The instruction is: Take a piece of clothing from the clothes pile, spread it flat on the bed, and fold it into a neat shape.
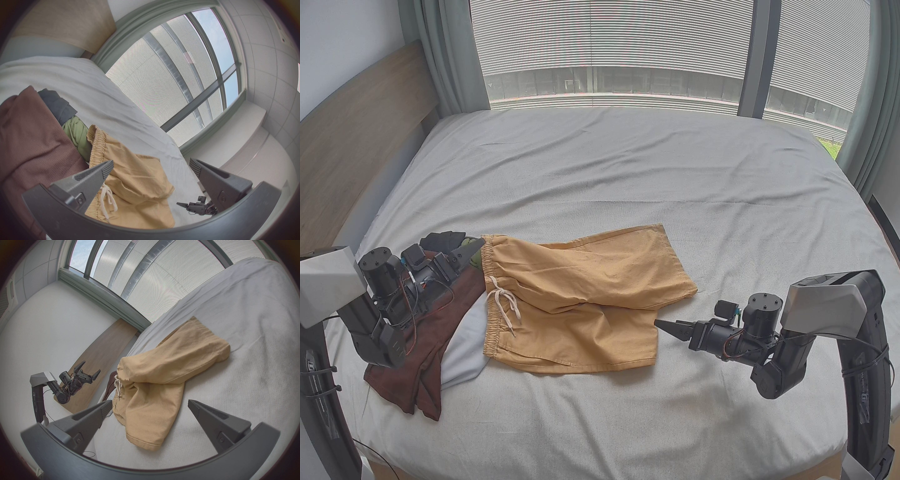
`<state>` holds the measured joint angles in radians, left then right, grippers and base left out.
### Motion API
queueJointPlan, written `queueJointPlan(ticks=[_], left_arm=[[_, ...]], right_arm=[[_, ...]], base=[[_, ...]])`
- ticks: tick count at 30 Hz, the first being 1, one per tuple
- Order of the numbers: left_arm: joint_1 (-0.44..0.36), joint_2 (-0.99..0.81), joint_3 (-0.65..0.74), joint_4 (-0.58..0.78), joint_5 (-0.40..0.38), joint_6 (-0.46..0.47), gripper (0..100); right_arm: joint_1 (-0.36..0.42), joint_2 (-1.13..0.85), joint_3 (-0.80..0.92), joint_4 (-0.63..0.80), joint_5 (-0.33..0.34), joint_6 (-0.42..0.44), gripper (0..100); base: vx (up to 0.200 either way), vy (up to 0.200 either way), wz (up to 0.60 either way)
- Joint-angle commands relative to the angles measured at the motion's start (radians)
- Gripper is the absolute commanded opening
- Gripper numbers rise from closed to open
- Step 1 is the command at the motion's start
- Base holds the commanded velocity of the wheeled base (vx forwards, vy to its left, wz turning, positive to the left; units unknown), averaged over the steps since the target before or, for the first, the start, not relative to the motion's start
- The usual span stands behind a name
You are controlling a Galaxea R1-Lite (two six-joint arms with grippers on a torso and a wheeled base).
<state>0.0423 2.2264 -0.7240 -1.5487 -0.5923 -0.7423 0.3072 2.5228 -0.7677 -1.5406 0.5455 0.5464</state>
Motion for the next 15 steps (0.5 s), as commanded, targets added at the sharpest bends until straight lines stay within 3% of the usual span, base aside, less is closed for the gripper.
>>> queueJointPlan(ticks=[1, 6, 15], left_arm=[[-0.018, -0.004, 0.037, -0.001, -0.015, 0.08, 100], [-0.048, -0.004, 0.066, -0.001, -0.014, 0.173, 100], [-0.061, -0.004, 0.077, -0.001, -0.011, 0.241, 100]], right_arm=[[0.021, 0.053, -0.018, 0.001, -0.021, 0.0, 100], [0.039, 0.082, -0.038, 0.001, -0.044, 0.001, 100], [0.061, 0.108, -0.042, 0.002, -0.047, 0.001, 100]], base=[[0.0, 0.0, 0.0], [0.0, 0.0, 0.0], [0.0, 0.0, 0.0]])
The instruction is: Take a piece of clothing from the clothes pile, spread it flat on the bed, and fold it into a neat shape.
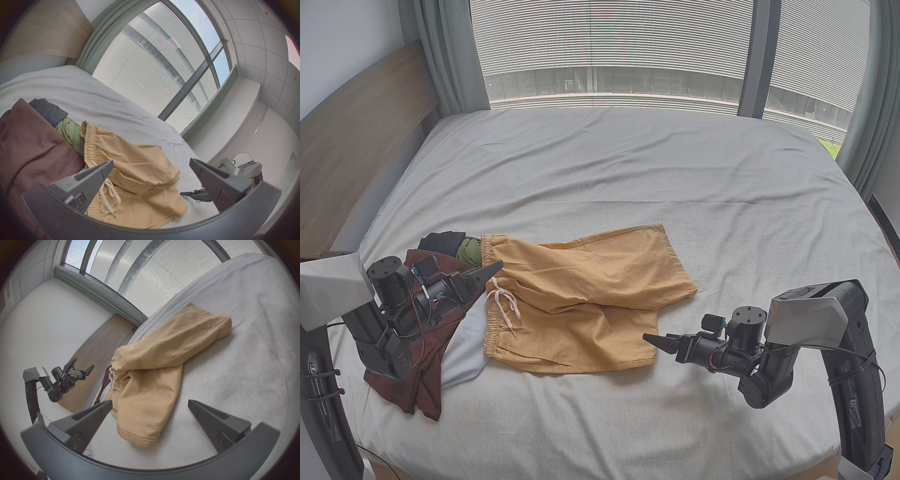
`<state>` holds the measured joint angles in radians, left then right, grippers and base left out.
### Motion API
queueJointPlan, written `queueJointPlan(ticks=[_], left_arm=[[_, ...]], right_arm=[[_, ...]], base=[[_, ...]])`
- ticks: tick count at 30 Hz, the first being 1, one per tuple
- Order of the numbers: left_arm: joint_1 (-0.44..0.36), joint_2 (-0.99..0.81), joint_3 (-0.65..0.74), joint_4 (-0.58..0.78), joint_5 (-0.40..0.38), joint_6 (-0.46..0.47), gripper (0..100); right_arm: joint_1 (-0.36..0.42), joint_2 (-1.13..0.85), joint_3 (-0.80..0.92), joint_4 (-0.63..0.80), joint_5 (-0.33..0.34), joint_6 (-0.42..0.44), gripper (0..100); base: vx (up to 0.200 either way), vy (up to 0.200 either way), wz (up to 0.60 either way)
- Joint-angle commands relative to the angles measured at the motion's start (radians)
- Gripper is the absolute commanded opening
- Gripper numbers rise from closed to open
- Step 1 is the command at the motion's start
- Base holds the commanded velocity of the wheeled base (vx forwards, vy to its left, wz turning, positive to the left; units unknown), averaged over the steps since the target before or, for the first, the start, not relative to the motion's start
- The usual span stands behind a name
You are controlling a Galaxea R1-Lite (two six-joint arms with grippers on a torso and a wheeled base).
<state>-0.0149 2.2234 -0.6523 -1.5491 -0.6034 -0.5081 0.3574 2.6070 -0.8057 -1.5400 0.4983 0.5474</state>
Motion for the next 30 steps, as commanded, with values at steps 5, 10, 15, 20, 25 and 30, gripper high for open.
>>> queueJointPlan(ticks=[5, 10, 15, 20, 25, 30], left_arm=[[-0.004, 0.001, 0.005, 0.0, 0.005, 0.033, 100], [-0.002, 0.001, 0.005, 0.0, 0.007, 0.062, 100], [-0.002, 0.005, 0.007, 0.0, 0.007, 0.088, 100], [-0.004, 0.004, 0.017, 0.0, 0.005, 0.091, 100], [-0.004, 0.001, 0.017, 0.0, 0.005, 0.089, 100], [-0.004, 0.001, 0.017, 0.0, 0.005, 0.086, 100]], right_arm=[[0.015, 0.042, -0.027, 0.02, -0.014, 0.002, 100], [0.029, 0.051, -0.038, 0.023, -0.021, 0.009, 100], [0.048, 0.05, -0.039, 0.021, -0.021, 0.06, 100], [0.051, 0.068, -0.059, 0.021, -0.03, 0.063, 100], [0.052, 0.087, -0.075, 0.021, -0.049, 0.077, 0], [0.052, 0.087, -0.076, 0.021, -0.049, 0.091, 0]], base=[[0.0, 0.0, 0.0], [0.0, 0.0, 0.0], [0.0, 0.0, 0.0], [0.0, 0.0, 0.0], [0.0, 0.0, 0.0], [0.0, 0.0, 0.0]])
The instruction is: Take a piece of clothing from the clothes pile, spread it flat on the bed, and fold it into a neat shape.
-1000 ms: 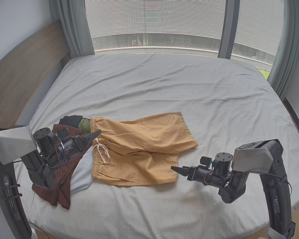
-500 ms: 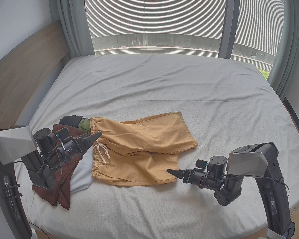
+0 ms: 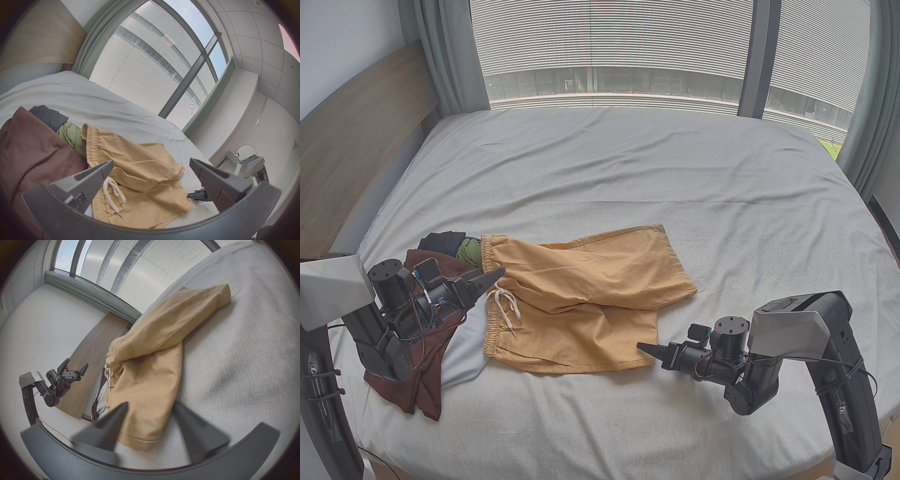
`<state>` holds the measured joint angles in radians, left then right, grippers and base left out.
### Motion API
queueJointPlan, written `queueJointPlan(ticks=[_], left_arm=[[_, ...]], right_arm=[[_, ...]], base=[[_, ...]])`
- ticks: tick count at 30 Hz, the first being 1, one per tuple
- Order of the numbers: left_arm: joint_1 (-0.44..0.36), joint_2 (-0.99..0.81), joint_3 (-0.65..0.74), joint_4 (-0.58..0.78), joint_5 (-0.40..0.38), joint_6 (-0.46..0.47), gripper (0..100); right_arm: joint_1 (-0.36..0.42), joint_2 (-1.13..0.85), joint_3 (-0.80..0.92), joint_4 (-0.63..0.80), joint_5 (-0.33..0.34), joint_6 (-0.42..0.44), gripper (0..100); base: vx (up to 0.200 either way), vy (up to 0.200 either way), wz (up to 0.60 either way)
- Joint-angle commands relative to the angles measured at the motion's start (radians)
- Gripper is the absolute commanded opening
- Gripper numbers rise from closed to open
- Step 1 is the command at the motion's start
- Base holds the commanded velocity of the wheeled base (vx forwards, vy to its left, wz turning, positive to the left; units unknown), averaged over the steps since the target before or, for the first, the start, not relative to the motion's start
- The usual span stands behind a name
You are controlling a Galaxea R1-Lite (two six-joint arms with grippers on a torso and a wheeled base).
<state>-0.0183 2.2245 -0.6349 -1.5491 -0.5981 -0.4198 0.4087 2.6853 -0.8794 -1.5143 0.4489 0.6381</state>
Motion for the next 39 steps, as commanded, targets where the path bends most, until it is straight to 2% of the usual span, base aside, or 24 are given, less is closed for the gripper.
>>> queueJointPlan(ticks=[1, 6, 14, 28, 39], left_arm=[[0.0, 0.0, 0.0, 0.0, 0.0, -0.002, 100], [0.0, 0.004, 0.0, 0.0, -0.002, -0.002, 100], [0.001, 0.003, 0.0, 0.0, -0.002, -0.007, 100], [0.001, 0.001, 0.0, 0.0, -0.002, -0.01, 100], [0.003, 0.004, 0.0, 0.0, -0.002, -0.01, 100]], right_arm=[[0.001, 0.007, -0.003, -0.006, 0.001, 0.0, 0], [0.001, -0.007, 0.03, -0.017, 0.001, 0.002, 0], [0.001, -0.156, 0.178, -0.026, 0.008, 0.009, 0], [0.004, -0.249, 0.376, -0.026, 0.014, 0.005, 0], [0.071, -0.26, 0.461, -0.026, 0.013, 0.006, 0]], base=[[0.0, 0.0, 0.0], [0.0, 0.0, 0.0], [0.0, 0.0, 0.0], [0.0, 0.0, 0.0], [0.0, 0.0, 0.0]])
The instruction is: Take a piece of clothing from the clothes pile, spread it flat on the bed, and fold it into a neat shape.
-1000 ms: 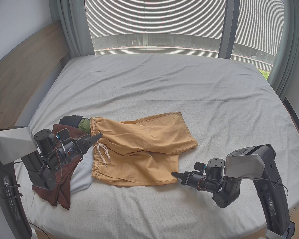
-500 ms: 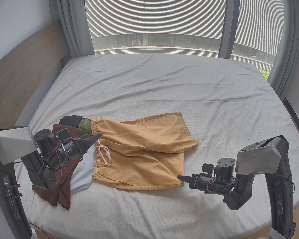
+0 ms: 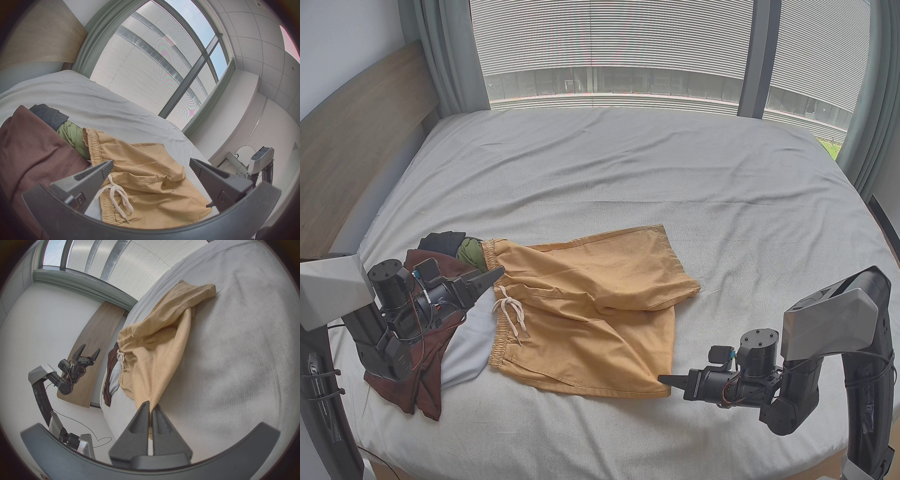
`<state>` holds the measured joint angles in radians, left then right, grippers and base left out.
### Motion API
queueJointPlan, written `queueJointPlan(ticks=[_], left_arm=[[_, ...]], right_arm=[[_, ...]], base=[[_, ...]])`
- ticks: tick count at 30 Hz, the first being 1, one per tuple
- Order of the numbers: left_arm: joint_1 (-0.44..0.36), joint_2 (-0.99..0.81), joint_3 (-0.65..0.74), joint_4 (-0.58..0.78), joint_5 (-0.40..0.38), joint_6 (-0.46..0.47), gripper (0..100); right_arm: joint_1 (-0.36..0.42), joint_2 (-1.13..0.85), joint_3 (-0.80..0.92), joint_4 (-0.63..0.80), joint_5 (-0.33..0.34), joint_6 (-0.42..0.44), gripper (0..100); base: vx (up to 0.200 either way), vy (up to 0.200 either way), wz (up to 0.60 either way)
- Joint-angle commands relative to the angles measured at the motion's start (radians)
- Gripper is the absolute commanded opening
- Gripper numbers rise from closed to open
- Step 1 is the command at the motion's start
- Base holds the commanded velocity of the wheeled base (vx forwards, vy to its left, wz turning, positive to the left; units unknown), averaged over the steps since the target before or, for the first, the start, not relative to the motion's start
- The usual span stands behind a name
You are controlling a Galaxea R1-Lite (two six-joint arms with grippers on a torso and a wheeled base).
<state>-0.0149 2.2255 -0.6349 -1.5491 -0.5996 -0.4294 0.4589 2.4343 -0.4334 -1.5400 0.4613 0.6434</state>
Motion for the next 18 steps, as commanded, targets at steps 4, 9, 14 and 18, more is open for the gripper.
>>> queueJointPlan(ticks=[4, 9, 14, 18], left_arm=[[0.003, 0.003, -0.002, 0.0, 0.0, 0.0, 100], [0.004, 0.002, -0.002, 0.0, 0.0, 0.0, 100], [0.003, 0.003, -0.002, 0.0, 0.0, 0.0, 100], [0.003, 0.003, -0.002, 0.0, 0.0, 0.0, 100]], right_arm=[[0.046, -0.027, 0.013, 0.0, 0.0, 0.001, 0], [0.067, -0.044, 0.008, 0.0, -0.001, 0.001, 0], [0.07, -0.047, -0.048, 0.0, -0.003, -0.001, 0], [0.07, -0.038, -0.113, 0.0, -0.001, -0.002, 0]], base=[[0.0, 0.0, 0.0], [0.0, 0.0, 0.0], [0.0, 0.0, 0.0], [0.0, 0.0, 0.0]])
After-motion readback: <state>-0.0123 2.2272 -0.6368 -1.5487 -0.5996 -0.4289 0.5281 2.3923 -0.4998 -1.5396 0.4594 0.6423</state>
